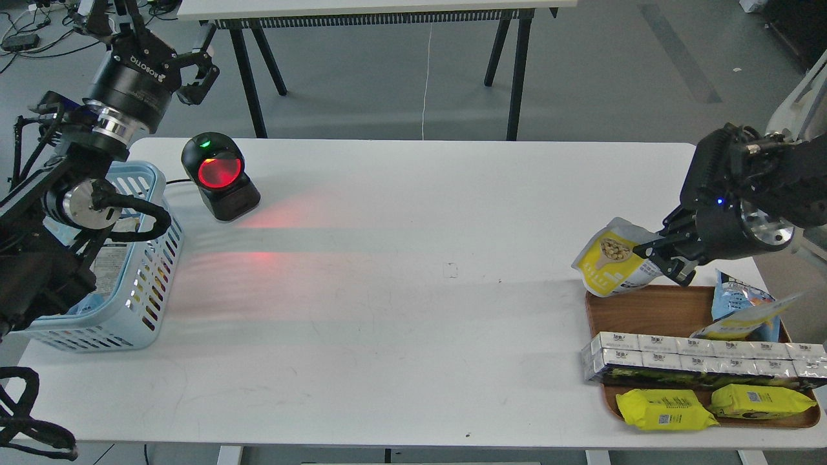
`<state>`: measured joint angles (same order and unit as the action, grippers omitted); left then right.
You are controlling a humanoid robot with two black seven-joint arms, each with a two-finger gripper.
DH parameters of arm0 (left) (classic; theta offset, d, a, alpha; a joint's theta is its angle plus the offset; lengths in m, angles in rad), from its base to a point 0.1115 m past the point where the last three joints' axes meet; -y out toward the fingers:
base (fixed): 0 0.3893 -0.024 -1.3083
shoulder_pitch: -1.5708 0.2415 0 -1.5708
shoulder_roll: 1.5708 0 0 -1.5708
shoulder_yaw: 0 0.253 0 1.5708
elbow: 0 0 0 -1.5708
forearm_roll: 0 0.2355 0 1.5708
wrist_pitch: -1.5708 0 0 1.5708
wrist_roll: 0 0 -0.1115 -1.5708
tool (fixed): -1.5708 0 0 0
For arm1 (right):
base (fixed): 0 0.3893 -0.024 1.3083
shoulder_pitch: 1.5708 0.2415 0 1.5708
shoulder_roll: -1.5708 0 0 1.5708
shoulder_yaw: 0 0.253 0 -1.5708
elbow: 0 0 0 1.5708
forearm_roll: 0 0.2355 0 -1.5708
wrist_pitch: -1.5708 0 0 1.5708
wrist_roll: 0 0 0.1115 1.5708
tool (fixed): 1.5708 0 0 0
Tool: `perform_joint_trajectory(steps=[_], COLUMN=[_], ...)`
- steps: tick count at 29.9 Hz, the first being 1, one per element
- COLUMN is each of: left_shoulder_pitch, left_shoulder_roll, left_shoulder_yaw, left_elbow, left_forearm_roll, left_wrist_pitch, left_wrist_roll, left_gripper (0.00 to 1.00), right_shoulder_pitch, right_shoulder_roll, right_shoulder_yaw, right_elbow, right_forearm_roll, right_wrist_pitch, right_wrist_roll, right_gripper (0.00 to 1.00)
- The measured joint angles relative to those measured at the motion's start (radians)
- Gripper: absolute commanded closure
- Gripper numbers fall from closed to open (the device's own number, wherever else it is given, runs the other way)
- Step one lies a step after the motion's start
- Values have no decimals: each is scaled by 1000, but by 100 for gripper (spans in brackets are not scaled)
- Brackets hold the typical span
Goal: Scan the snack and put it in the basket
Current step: 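Carry the yellow packet to the table center and release it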
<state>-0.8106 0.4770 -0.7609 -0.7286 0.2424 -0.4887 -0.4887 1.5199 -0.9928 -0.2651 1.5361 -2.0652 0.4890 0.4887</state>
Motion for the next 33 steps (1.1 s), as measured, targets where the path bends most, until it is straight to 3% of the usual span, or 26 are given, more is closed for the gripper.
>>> perform_joint_trajectory(steps=[4, 10, 19, 29, 30, 31, 33], left_shoulder_pitch=[-2, -3, -7, -1, -1, -1, -1], left_shoulder_roll=[0, -2, 24, 43, 43, 42, 41], left_shoulder_yaw=[1, 1, 12, 11, 11, 11, 11], left_elbow=[0, 2, -3, -7, -7, -8, -8], left_forearm_roll=[0, -2, 1, 2, 2, 2, 2], left_wrist_pitch=[0, 0, 0, 0, 0, 0, 0], left_wrist_roll=[0, 0, 0, 0, 0, 0, 0], left_gripper=[0, 0, 0, 0, 0, 0, 0], right_shoulder_pitch=[101, 179, 149, 146, 145, 144, 143], right_shoulder_roll=[84, 371, 770, 880, 881, 882, 883], right_shoulder_yaw=[17, 15, -12, -64, -64, -64, -64], right_elbow=[-8, -86, -288, -313, -310, -307, -304], right_forearm_roll=[79, 141, 138, 146, 149, 156, 180], right_wrist_pitch=[0, 0, 0, 0, 0, 0, 0], right_wrist_roll=[0, 0, 0, 0, 0, 0, 0], right_gripper=[100, 100, 100, 98, 95, 85, 53])
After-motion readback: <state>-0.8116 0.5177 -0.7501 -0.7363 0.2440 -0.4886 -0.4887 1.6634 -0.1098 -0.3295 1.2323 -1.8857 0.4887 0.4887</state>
